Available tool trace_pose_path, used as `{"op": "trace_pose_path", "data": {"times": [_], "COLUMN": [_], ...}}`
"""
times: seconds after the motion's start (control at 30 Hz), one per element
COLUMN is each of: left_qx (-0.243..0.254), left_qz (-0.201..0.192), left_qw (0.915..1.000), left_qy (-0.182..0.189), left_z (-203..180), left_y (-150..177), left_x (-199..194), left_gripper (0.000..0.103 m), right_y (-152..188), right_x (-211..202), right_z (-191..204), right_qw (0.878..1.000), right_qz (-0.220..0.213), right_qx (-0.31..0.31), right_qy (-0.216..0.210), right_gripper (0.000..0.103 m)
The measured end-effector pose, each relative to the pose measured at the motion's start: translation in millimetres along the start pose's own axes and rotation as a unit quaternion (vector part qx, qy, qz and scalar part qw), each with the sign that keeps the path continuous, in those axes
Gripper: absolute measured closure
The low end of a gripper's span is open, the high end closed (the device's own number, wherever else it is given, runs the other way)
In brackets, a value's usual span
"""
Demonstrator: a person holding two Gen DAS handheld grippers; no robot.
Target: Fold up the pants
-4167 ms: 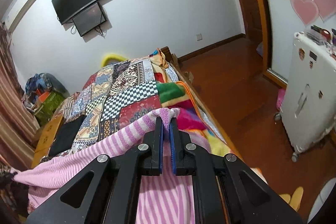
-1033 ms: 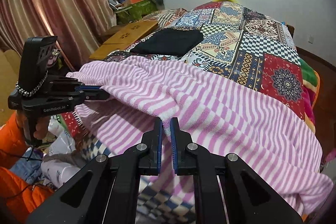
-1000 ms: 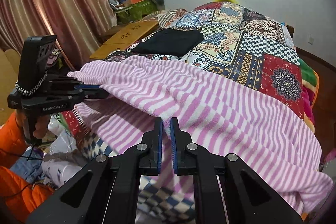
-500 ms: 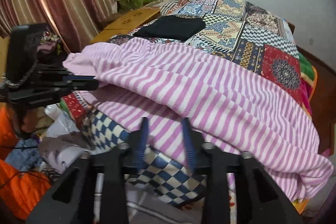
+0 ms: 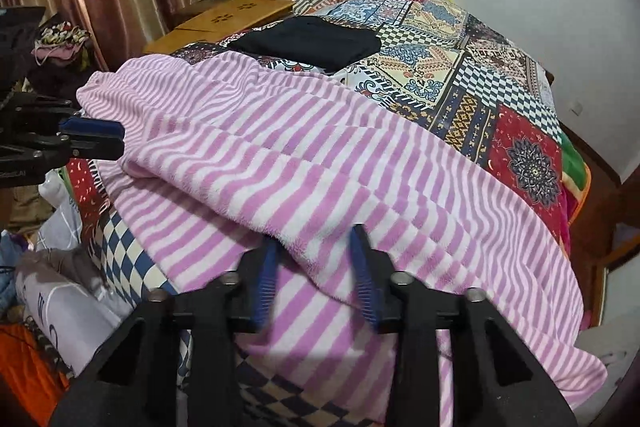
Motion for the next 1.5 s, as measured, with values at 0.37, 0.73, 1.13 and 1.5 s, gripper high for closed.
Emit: {"op": "trace_pose_path", "data": {"times": [0.37,0.73,1.13,1.5], "left_qx": [-0.034,-0.064,-0.029,-0.03], "left_qz": [0.04,0.038,0.021,0.029], "left_qw": [0.9978,0.9962,0.9987,0.9983], "left_qy": [0.041,0.046,0.037,0.04], "left_z": [-0.4,0.1,-14.3,-19.8], "left_y": [0.4,-4.8,2.2,23.7], "left_x": [36.4,46.9,11.0,1.3], "left_gripper": [0.051,0.099,0.101,0.101], "right_y": [-2.4,-4.0,4.8,20.3], "right_x": [-7.9,-17.5,-35.5,-44.6], "right_z": [1.3,6.9,13.5,20.7], "right_qw": [0.998,0.997,0.997,0.996], "right_qz": [-0.017,-0.028,-0.026,-0.015], "right_qx": [0.036,0.027,0.013,0.02], "right_qy": [-0.045,-0.064,-0.077,-0.08], "right_gripper": [0.095,0.096,0.097,0.097]}}
Point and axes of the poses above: each gripper's, at about its wrist camera, not at the fingertips, and x roughly the way its jaws point, z to its left, y to its underside, the point moved 10 cm from there along x, roughly the way its jaws point, and after that the axes turned 2 degrees about -z, right-handed, at the moved point
